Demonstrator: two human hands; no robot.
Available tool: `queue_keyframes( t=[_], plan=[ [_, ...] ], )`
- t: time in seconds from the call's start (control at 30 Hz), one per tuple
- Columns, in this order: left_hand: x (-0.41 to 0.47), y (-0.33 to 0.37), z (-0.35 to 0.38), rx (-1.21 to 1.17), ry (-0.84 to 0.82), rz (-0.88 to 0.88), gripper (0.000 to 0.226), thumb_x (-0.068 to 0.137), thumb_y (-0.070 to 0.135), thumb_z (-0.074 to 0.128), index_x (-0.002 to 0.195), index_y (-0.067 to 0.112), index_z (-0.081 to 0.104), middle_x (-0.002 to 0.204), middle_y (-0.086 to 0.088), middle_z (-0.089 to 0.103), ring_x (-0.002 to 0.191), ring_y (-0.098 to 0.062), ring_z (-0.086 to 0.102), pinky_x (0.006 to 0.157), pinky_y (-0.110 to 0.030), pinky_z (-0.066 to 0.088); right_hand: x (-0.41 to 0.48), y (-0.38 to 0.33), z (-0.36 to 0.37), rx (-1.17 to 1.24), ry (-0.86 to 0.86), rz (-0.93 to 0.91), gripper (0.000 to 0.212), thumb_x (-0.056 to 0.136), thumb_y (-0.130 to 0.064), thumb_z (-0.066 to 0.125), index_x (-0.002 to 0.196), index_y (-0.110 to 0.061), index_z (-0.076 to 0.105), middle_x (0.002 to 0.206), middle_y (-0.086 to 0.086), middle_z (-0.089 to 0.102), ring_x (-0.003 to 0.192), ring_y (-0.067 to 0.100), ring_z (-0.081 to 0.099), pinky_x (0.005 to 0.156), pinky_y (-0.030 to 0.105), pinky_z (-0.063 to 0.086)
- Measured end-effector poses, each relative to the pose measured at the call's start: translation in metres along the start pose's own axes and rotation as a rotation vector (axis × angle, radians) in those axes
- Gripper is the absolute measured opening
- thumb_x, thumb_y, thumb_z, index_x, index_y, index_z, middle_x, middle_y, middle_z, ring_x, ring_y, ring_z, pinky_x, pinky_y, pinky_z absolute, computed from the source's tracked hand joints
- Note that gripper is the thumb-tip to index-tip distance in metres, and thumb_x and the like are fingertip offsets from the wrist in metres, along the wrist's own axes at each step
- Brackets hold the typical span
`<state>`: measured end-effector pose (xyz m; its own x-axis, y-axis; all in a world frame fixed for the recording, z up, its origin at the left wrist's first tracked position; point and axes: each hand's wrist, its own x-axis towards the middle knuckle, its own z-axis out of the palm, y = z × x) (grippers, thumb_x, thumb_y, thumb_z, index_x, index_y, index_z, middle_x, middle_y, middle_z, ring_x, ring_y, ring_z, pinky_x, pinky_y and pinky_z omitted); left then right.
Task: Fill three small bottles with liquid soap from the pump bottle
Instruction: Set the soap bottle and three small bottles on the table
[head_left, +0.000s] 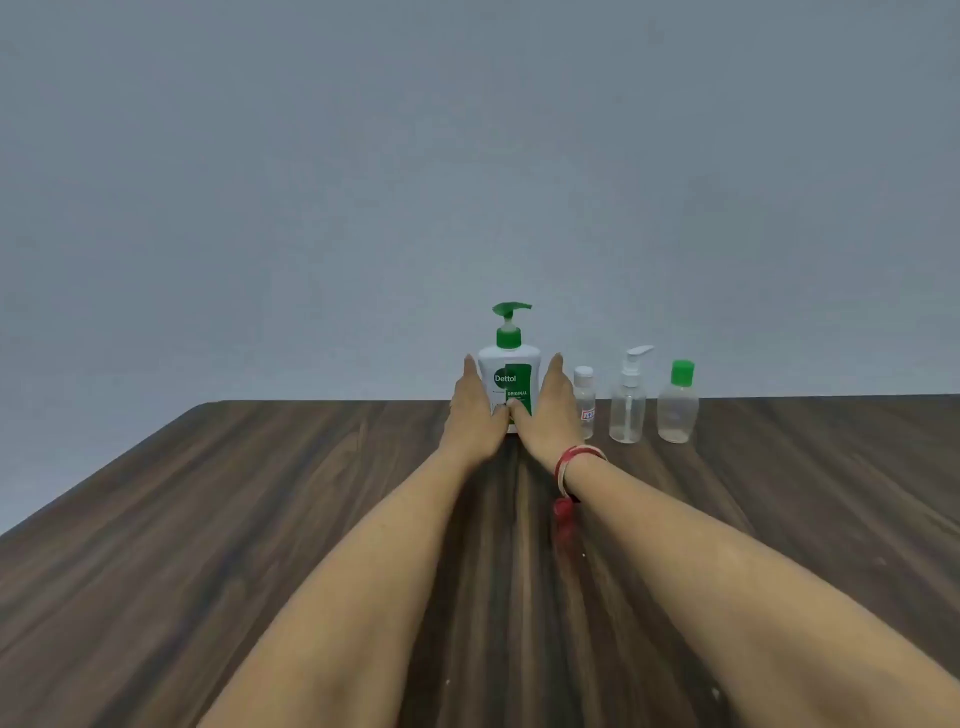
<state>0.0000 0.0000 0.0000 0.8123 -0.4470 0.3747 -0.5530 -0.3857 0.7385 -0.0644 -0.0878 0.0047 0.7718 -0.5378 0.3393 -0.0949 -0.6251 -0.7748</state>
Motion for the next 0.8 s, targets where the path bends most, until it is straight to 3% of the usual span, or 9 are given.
queue_keyframes(
  t=[0.17, 0.27, 0.37, 0.47, 0.6, 0.7, 0.8],
  plan=[
    [0.013, 0.007, -0.009, -0.165, -0.118, -0.157, 0.077, 0.098, 0.009, 0.043, 0.150, 0.009, -0.013, 0.151, -0.015, 0.035, 0.133, -0.030, 0.043, 0.107, -0.037, 0.036, 0.011, -0.003, 0.003, 0.093, -0.020, 0.069, 0.088, 0.092, -0.019, 0.058, 0.152, -0.011, -0.006, 0.145, 0.014, 0.039, 0.131, 0.029, 0.043, 0.108, 0.038, 0.038],
    [0.017, 0.003, -0.009, -0.202, -0.090, -0.165, 0.055, 0.097, 0.006, 0.042, 0.146, 0.005, 0.019, 0.140, -0.019, 0.046, 0.123, -0.032, 0.051, 0.102, -0.041, 0.044, 0.017, -0.006, 0.007, 0.126, -0.030, 0.078, 0.077, 0.092, -0.016, 0.056, 0.151, -0.014, 0.006, 0.132, 0.015, 0.048, 0.120, 0.030, 0.053, 0.097, 0.037, 0.046],
    [0.016, 0.001, -0.011, -0.132, -0.052, -0.163, 0.035, 0.099, 0.010, 0.042, 0.132, 0.000, 0.039, 0.130, -0.018, 0.051, 0.114, -0.028, 0.054, 0.088, -0.031, 0.046, 0.017, -0.009, 0.011, 0.094, 0.009, 0.072, 0.061, 0.090, -0.015, 0.056, 0.142, -0.011, 0.025, 0.128, 0.017, 0.046, 0.116, 0.032, 0.052, 0.094, 0.036, 0.045],
    [0.010, 0.003, -0.017, -0.058, -0.050, -0.135, 0.029, 0.101, 0.013, 0.037, 0.124, -0.003, 0.044, 0.124, -0.020, 0.053, 0.097, -0.022, 0.051, 0.076, -0.027, 0.039, 0.011, -0.012, 0.010, 0.030, 0.051, 0.084, 0.052, 0.092, -0.019, 0.054, 0.138, -0.009, 0.033, 0.128, 0.018, 0.045, 0.116, 0.034, 0.050, 0.095, 0.037, 0.042],
    [-0.004, 0.001, -0.026, -0.005, -0.078, -0.103, 0.029, 0.102, 0.017, 0.034, 0.120, -0.003, 0.045, 0.121, -0.020, 0.053, 0.094, -0.019, 0.050, 0.072, -0.026, 0.039, -0.002, -0.014, 0.003, 0.002, 0.029, 0.070, 0.046, 0.091, -0.027, 0.057, 0.128, -0.005, 0.041, 0.122, 0.018, 0.049, 0.113, 0.036, 0.051, 0.093, 0.041, 0.043],
    [-0.026, 0.003, -0.036, 0.002, -0.072, -0.061, 0.028, 0.102, 0.017, 0.035, 0.118, -0.003, 0.046, 0.117, -0.017, 0.054, 0.091, -0.015, 0.051, 0.063, -0.017, 0.039, -0.021, -0.018, -0.003, 0.035, 0.006, 0.031, 0.042, 0.088, -0.026, 0.062, 0.120, -0.005, 0.045, 0.117, 0.016, 0.053, 0.110, 0.034, 0.053, 0.093, 0.046, 0.045],
    [-0.056, 0.006, -0.051, 0.009, -0.089, 0.001, 0.021, 0.102, 0.015, 0.036, 0.109, 0.000, 0.049, 0.106, -0.009, 0.056, 0.085, -0.009, 0.053, 0.064, -0.013, 0.041, -0.050, -0.023, -0.009, 0.037, -0.025, 0.001, 0.039, 0.088, -0.028, 0.061, 0.116, -0.006, 0.045, 0.115, 0.014, 0.052, 0.109, 0.032, 0.053, 0.092, 0.047, 0.046]
  ],
)
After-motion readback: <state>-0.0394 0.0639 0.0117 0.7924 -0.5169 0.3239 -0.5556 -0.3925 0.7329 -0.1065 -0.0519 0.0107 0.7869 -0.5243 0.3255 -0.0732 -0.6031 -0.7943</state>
